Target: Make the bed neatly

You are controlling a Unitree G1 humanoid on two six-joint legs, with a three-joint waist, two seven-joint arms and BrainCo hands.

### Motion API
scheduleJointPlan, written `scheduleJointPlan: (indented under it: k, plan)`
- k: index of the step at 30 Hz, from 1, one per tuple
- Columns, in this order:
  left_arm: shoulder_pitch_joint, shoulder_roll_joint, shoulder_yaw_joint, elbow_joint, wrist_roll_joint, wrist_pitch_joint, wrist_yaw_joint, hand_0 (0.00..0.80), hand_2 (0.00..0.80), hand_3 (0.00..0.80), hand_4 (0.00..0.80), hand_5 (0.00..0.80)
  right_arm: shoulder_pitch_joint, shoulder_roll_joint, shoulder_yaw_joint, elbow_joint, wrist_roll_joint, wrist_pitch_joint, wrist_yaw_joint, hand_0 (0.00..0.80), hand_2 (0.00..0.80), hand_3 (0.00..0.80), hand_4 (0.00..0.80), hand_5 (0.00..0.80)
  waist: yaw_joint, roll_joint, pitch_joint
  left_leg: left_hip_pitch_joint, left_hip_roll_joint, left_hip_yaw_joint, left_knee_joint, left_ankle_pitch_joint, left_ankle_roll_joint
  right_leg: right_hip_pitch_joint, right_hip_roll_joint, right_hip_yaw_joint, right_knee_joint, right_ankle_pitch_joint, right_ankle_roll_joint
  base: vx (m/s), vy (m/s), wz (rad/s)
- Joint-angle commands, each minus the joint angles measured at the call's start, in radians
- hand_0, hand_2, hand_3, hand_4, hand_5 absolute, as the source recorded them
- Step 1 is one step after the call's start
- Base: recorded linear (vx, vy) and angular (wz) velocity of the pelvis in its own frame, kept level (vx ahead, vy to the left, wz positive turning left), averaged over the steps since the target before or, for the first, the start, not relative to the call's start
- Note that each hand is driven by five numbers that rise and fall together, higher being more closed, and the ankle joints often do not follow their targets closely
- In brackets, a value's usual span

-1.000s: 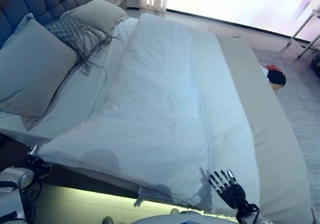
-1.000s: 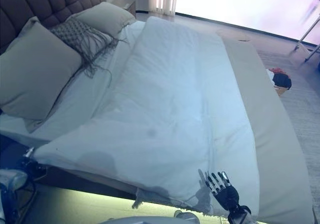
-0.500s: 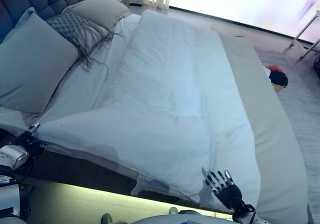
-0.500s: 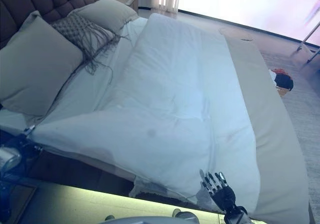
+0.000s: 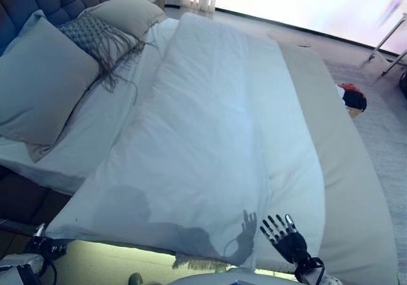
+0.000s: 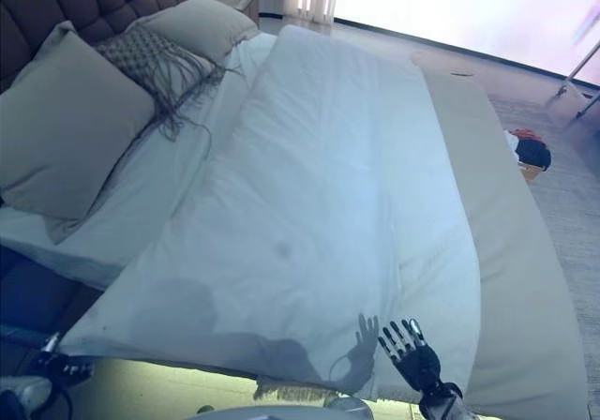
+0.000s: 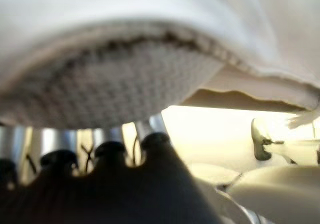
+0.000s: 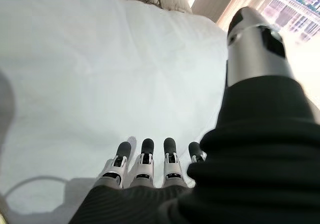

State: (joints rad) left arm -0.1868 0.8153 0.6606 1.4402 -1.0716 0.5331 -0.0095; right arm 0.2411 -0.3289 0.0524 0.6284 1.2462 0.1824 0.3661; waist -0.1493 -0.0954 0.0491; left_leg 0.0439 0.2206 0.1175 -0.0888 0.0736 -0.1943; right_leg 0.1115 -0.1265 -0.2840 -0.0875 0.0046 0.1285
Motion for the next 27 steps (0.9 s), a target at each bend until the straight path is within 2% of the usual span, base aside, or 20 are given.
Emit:
scheduleJointPlan:
  k: [1,4,7,9,11,13,15,16,19,21,22,23,24,25,27]
  plan:
    - [0.221,0.3,0.104,-0.068,0.008,-0.325,-0.045,0.8,0.8,0.8,0.8,0.8,0.085,-0.09,-0.03,-0.039,0.025,-0.013,0.009,0.0,0.0,0.0,0.0,0.0,0.14,0.131,-0.082,-0.012,-0.031,-0.003,0.005,0.001,0.06,-0.026,-0.129,0.012,0.065,0.006,0.069,0.0,0.0,0.0]
    - [0.186,0.262,0.066,-0.189,-0.05,-0.323,-0.099,0.8,0.8,0.8,0.8,0.8,0.083,-0.084,-0.029,-0.022,0.026,-0.019,0.02,0.0,0.0,0.0,0.0,0.0,0.143,0.13,-0.08,-0.01,-0.029,-0.005,0.008,-0.001,0.059,-0.027,-0.128,0.016,0.065,0.007,0.068,0.0,0.0,0.0]
    - [0.146,0.186,0.008,-0.353,-0.229,-0.308,-0.16,0.8,0.8,0.8,0.8,0.8,0.091,-0.077,-0.042,-0.016,0.013,-0.021,0.032,0.0,0.0,0.0,0.0,0.0,0.141,0.128,-0.076,-0.007,-0.023,-0.002,0.017,-0.005,0.057,-0.031,-0.129,0.028,0.065,0.01,0.069,0.0,0.0,0.0]
    - [0.141,0.095,-0.06,-0.508,-0.239,-0.353,-0.164,0.8,0.8,0.8,0.8,0.8,0.094,-0.071,-0.056,-0.018,-0.007,-0.017,0.037,0.0,0.0,0.0,0.0,0.0,0.14,0.125,-0.068,-0.004,-0.018,0.002,0.033,-0.011,0.056,-0.035,-0.13,0.044,0.065,0.015,0.069,0.0,0.0,0.0]
    - [0.14,0.042,-0.11,-0.56,-0.198,-0.381,-0.204,0.8,0.8,0.8,0.8,0.8,0.092,-0.073,-0.065,-0.022,-0.018,-0.015,0.038,0.0,0.0,0.0,0.0,0.0,0.14,0.123,-0.061,-0.005,-0.013,0.001,0.057,-0.023,0.056,-0.038,-0.13,0.057,0.066,0.017,0.067,-0.022,0.017,0.04]
    - [0.146,0.024,-0.124,-0.571,-0.206,-0.389,-0.217,0.8,0.8,0.8,0.8,0.8,0.082,-0.085,-0.07,-0.029,-0.024,0.001,0.041,0.0,0.0,0.0,0.0,0.0,0.141,0.117,-0.053,-0.013,-0.01,-0.019,0.114,-0.047,0.053,-0.043,-0.13,0.087,0.073,0.015,0.064,-0.009,0.007,0.02]
    - [0.181,0.013,-0.106,-0.562,-0.227,-0.397,-0.221,0.8,0.8,0.8,0.8,0.8,0.063,-0.095,-0.061,-0.05,-0.054,0.025,0.033,0.0,0.0,0.0,0.0,0.0,0.148,0.11,-0.037,-0.033,-0.006,-0.094,0.202,-0.076,0.046,-0.051,-0.13,0.148,0.093,0.01,0.062,0.014,0.016,-0.11]
    - [0.198,0.009,-0.091,-0.555,-0.23,-0.397,-0.231,0.8,0.8,0.8,0.8,0.8,0.05,-0.098,-0.055,-0.058,-0.061,0.031,0.022,0.0,0.0,0.0,0.0,0.0,0.152,0.109,-0.029,-0.031,-0.006,-0.116,0.215,-0.092,0.05,-0.05,-0.13,0.171,0.102,0.007,0.063,0.037,0.078,-0.47]
    - [0.213,-0.002,-0.08,-0.536,-0.232,-0.393,-0.262,0.8,0.8,0.8,0.8,0.8,0.034,-0.088,-0.049,-0.086,-0.061,0.018,0.004,0.0,0.0,0.0,0.0,0.0,0.14,0.115,-0.025,0.001,-0.019,-0.084,0.196,-0.115,0.071,-0.05,-0.152,0.198,0.107,0.013,0.076,-0.006,0.163,-0.6]
    - [0.203,-0.019,-0.104,-0.537,-0.237,-0.402,-0.265,0.8,0.8,0.8,0.8,0.8,0.031,-0.073,-0.051,-0.104,-0.078,0.011,-0.008,0.0,0.0,0.0,0.0,0.0,0.131,0.111,-0.02,-0.004,-0.05,-0.086,0.211,-0.138,0.087,-0.065,-0.186,0.222,0.099,0.045,0.098,-0.059,0.166,-0.17]
    - [0.198,-0.024,-0.113,-0.538,-0.244,-0.397,-0.264,0.8,0.8,0.8,0.8,0.8,0.027,-0.068,-0.047,-0.107,-0.074,0.008,-0.008,0.0,0.0,0.0,0.0,0.0,0.13,0.11,-0.017,-0.005,-0.061,-0.085,0.212,-0.142,0.094,-0.07,-0.2,0.225,0.095,0.06,0.104,-0.096,0.14,-0.15]
    - [0.195,-0.035,-0.119,-0.55,-0.246,-0.398,-0.247,0.8,0.8,0.8,0.8,0.8,0.024,-0.051,-0.034,-0.124,-0.077,0.003,-0.016,0.0,0.0,0.0,0.0,0.0,0.127,0.108,-0.008,0.001,-0.076,-0.07,0.208,-0.15,0.102,-0.092,-0.23,0.209,0.111,0.099,0.112,-0.105,0.112,-0.21]
    - [0.195,-0.042,-0.118,-0.559,-0.243,-0.394,-0.236,0.8,0.8,0.8,0.8,0.8,0.025,-0.04,-0.027,-0.136,-0.073,0.002,-0.022,0.0,0.0,0.0,0.0,0.0,0.126,0.106,-0.004,0.007,-0.084,-0.056,0.204,-0.151,0.108,-0.108,-0.243,0.198,0.13,0.112,0.115,-0.127,0.101,-0.25]
    - [0.198,-0.049,-0.115,-0.563,-0.246,-0.388,-0.229,0.8,0.8,0.8,0.8,0.8,0.031,-0.026,-0.018,-0.149,-0.071,0.002,-0.021,0.0,0.0,0.0,0.0,0.0,0.125,0.105,0.0,0.012,-0.093,-0.037,0.194,-0.149,0.118,-0.125,-0.247,0.18,0.171,0.114,0.116,-0.151,0.109,-0.27]
    - [0.191,-0.065,-0.12,-0.558,-0.243,-0.388,-0.226,0.8,0.8,0.8,0.8,0.8,0.063,-0.008,0.006,-0.17,-0.062,-0.003,0.004,0.0,0.0,0.0,0.0,0.0,0.108,0.104,0.004,0.013,-0.115,-0.024,0.177,-0.139,0.145,-0.177,-0.189,0.184,0.336,0.068,0.103,-0.154,0.099,-0.27]
